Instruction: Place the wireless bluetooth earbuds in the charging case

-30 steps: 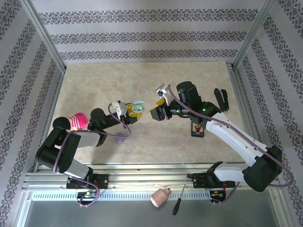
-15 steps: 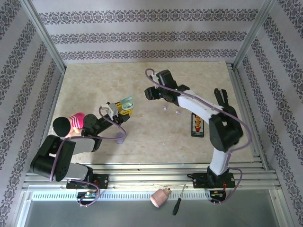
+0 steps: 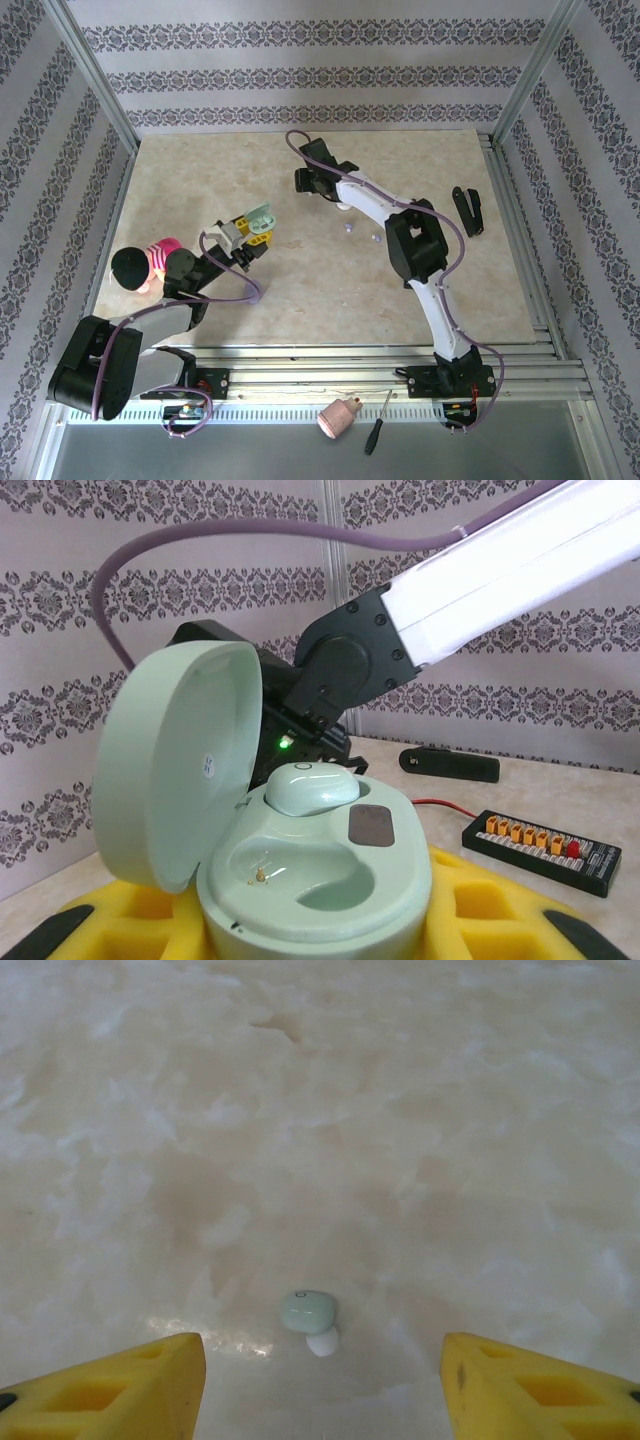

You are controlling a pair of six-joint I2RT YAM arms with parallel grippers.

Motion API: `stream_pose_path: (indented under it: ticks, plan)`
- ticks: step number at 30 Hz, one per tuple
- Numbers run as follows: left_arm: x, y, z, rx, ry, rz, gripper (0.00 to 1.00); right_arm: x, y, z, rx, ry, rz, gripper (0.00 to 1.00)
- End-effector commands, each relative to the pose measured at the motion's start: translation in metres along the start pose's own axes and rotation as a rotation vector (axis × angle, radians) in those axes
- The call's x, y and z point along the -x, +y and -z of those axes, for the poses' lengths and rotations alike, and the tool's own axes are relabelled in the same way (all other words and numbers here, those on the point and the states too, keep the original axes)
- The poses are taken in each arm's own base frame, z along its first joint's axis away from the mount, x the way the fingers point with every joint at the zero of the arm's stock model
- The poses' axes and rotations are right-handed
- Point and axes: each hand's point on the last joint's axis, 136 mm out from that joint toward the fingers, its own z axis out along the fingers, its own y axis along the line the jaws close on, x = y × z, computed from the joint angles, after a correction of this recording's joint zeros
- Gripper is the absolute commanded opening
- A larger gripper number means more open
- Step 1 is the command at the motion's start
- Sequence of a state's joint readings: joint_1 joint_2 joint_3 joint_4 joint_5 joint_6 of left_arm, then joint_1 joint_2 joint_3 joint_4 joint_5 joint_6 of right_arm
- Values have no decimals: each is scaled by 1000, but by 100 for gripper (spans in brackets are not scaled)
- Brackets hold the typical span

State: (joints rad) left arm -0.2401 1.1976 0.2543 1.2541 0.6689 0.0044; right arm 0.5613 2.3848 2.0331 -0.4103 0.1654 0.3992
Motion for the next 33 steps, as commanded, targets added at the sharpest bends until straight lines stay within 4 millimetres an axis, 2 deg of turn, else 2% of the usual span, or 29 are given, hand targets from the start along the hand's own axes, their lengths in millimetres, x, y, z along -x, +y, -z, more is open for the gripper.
stream_pose_path:
  ticks: [1,9,16,20,26,33]
  plan:
    - [3,2,0,-4,-8,-12,17,3,5,-5,-35,13,-22,64]
    - [6,1,-2,-19,-44,5,17,0,10,-30,-47,61,-36,63]
    - [10,0,-3,-26,-52,0,16,-18,14,-45,-15,142,-61,62]
    - [12,-1,-2,-27,-57,-5,17,-25,8,-50,-8,180,-107,58]
    - [14,-2,-2,-30,-59,-10,17,-32,4,-54,7,213,-144,45]
    - [17,-3,0,-31,-67,-11,17,-39,-6,-58,-7,246,-187,35]
